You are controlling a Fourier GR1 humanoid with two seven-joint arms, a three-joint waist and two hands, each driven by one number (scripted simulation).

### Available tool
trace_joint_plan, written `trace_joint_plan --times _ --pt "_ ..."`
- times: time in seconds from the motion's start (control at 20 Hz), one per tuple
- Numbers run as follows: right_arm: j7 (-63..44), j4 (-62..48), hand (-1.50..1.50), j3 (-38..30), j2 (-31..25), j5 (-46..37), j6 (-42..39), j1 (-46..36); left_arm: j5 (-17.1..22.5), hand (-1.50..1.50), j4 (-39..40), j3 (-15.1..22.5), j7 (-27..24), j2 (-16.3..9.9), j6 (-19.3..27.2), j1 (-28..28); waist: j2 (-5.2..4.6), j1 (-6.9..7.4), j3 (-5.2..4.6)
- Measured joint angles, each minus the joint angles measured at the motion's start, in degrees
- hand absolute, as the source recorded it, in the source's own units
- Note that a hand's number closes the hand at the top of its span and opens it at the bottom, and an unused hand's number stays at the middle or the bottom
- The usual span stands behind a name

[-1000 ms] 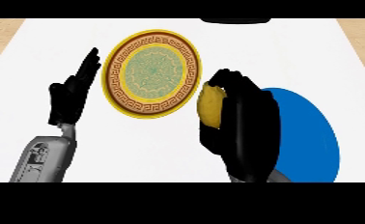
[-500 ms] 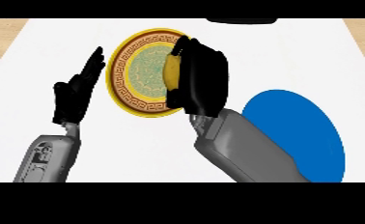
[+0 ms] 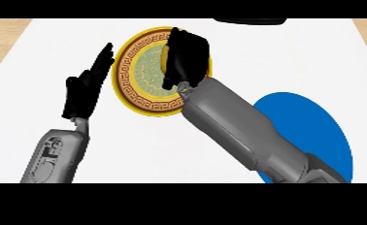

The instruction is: Pick the lemon from the plate and place it in the plate

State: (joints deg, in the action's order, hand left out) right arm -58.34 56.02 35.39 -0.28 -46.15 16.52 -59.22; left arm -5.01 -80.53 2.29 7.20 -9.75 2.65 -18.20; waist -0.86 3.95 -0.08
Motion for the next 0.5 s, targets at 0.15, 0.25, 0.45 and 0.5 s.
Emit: trace_joint_plan --times 0.15,0.25,0.45,0.5 --pt "0.7 -5.2 -1.50 -0.2 0.0 4.3 3.0 -0.6 0.1 0.00 -0.2 0.1 -0.2 -0.1 -0.5 -0.2 -0.23 0.88 0.01" --pt "1.3 -7.7 -1.50 -0.5 0.0 7.7 5.0 -1.0 0.1 0.00 -0.1 0.1 -0.4 -0.1 -0.7 -0.4 -0.35 1.27 0.02" --pt "2.9 -11.8 -1.50 0.2 0.1 13.3 10.6 -1.2 -0.1 0.00 0.7 0.4 -0.7 0.1 -1.1 -1.4 -0.68 2.16 0.04" --pt "3.6 -12.8 -1.50 0.5 0.1 14.6 11.8 -1.3 0.0 0.00 0.9 0.4 -0.8 0.1 -1.4 -1.5 -0.74 2.33 0.04"
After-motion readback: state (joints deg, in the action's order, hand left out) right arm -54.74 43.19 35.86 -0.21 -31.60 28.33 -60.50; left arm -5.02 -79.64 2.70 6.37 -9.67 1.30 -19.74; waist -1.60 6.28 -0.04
